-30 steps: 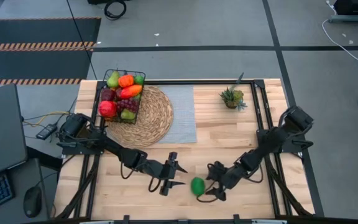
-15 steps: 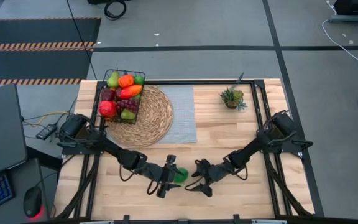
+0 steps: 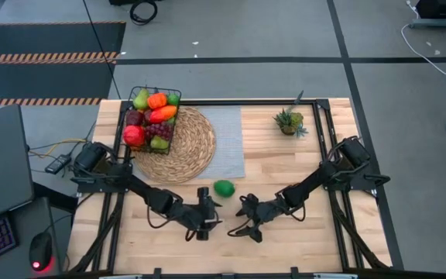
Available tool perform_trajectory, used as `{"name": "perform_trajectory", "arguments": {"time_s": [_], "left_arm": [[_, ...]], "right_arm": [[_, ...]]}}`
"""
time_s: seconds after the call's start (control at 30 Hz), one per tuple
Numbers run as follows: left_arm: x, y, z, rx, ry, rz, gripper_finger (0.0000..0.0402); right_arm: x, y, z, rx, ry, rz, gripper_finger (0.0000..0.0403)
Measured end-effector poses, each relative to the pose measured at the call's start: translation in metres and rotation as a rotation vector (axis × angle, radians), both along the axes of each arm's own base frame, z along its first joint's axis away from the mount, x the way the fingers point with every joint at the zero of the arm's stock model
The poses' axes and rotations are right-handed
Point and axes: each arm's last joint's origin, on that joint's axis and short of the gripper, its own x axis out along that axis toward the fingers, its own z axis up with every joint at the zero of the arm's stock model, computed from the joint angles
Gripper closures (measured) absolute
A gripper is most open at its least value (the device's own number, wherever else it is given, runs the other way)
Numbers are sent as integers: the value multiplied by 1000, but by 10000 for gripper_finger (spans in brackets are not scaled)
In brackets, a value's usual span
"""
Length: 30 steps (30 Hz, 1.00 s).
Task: Build produce basket
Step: Put the green lime into the wire basket
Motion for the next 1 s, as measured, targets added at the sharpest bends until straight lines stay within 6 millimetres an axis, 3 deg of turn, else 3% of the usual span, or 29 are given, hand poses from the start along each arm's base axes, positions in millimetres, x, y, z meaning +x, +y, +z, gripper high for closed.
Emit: {"name": "perform_trajectory", "arguments": {"time_s": [0.17, 0.3, 0.43, 0.6, 0.73, 1.0], "left_arm": [[2, 11, 14, 97, -47, 32, 108], [5, 31, 30, 278, -85, 154, 78], [20, 78, 29, 336, -53, 302, 53], [30, 129, 22, 144, 13, 253, 49], [33, 137, 22, 79, 30, 134, 49], [29, 128, 17, 100, 97, -14, 49]], "right_arm": [[-2, 2, -2, 14, 33, 43, 39], [-4, 2, -4, 20, 72, 78, 39], [-7, -4, 0, -26, 133, 43, 41], [-23, -29, 13, -232, 252, -145, 54], [-27, -40, 32, -322, 220, -210, 56], [-26, -51, 31, -358, 254, -204, 57]]}}
